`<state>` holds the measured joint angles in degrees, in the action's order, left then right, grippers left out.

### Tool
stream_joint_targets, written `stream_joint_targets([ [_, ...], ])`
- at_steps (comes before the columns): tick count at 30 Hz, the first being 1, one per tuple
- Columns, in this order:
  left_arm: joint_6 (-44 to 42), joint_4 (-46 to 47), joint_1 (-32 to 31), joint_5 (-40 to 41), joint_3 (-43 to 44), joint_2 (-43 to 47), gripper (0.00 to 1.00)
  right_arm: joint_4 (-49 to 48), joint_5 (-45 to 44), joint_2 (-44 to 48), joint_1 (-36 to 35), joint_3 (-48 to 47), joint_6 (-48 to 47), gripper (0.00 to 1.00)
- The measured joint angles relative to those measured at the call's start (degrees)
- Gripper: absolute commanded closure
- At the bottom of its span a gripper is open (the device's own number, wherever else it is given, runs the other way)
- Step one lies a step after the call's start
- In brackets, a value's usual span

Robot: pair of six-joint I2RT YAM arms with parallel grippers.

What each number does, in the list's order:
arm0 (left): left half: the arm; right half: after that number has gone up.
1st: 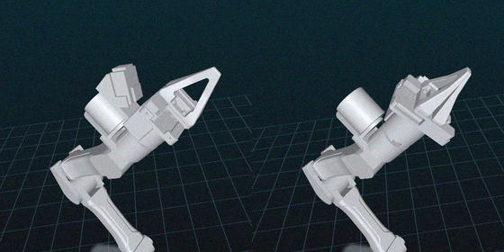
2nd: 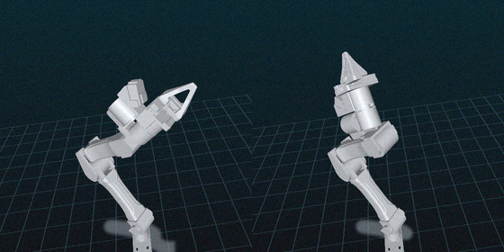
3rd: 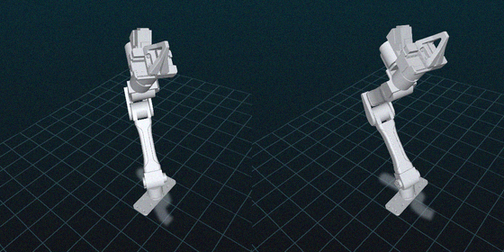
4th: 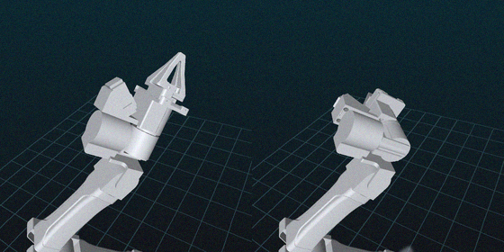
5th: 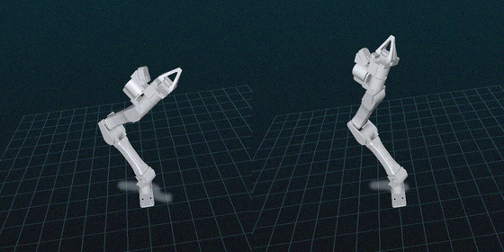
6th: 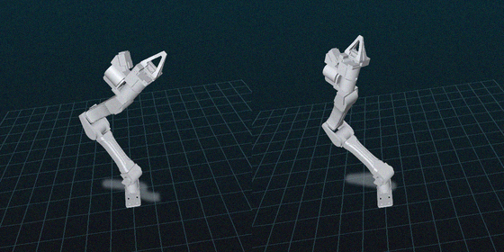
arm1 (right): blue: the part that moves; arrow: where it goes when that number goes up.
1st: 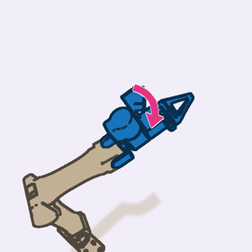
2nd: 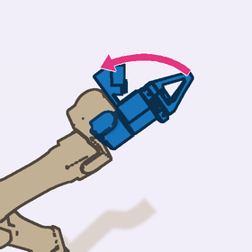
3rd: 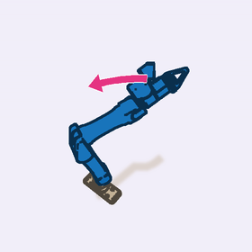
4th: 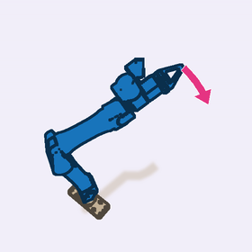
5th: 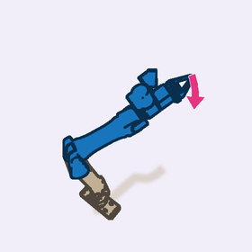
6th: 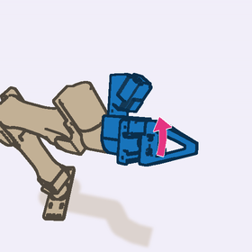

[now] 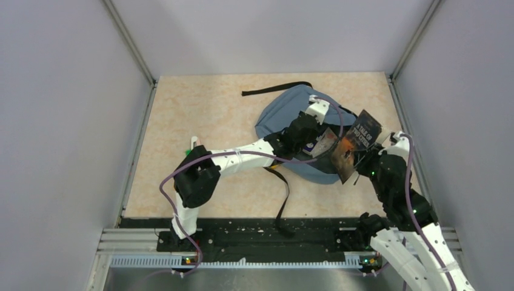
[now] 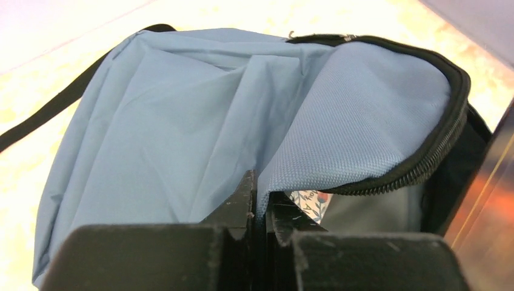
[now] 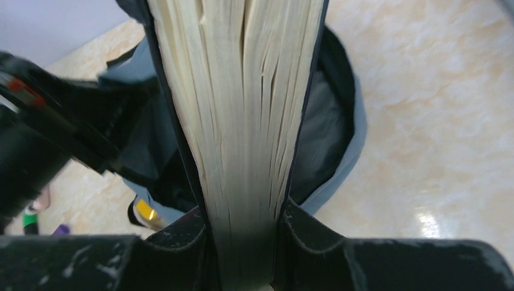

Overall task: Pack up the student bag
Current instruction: Place the book in the student bag.

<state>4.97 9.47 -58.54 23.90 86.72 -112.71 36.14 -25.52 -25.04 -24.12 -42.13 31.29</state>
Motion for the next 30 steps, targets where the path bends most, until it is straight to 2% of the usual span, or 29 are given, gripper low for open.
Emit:
stream_joint_targets([
  [10,6.05,-0.11,4.15,-4.15,-1.14,3.58,1.00,-5.64,9.99,3.80,-0.02,14.95,14.73,1.00],
  [19,6.10,2.45,4.61,-9.68,-7.78,9.11,1.00,-19.67,12.96,3.39,-0.02,23.85,30.40,1.00],
  [24,6.08,2.32,4.96,-10.60,-7.76,9.38,1.00,-24.26,15.54,2.23,-0.02,25.31,37.75,1.00],
  [30,6.43,1.31,5.95,-10.60,-7.08,9.38,1.00,-24.28,19.02,7.13,-0.02,25.33,43.47,1.00],
])
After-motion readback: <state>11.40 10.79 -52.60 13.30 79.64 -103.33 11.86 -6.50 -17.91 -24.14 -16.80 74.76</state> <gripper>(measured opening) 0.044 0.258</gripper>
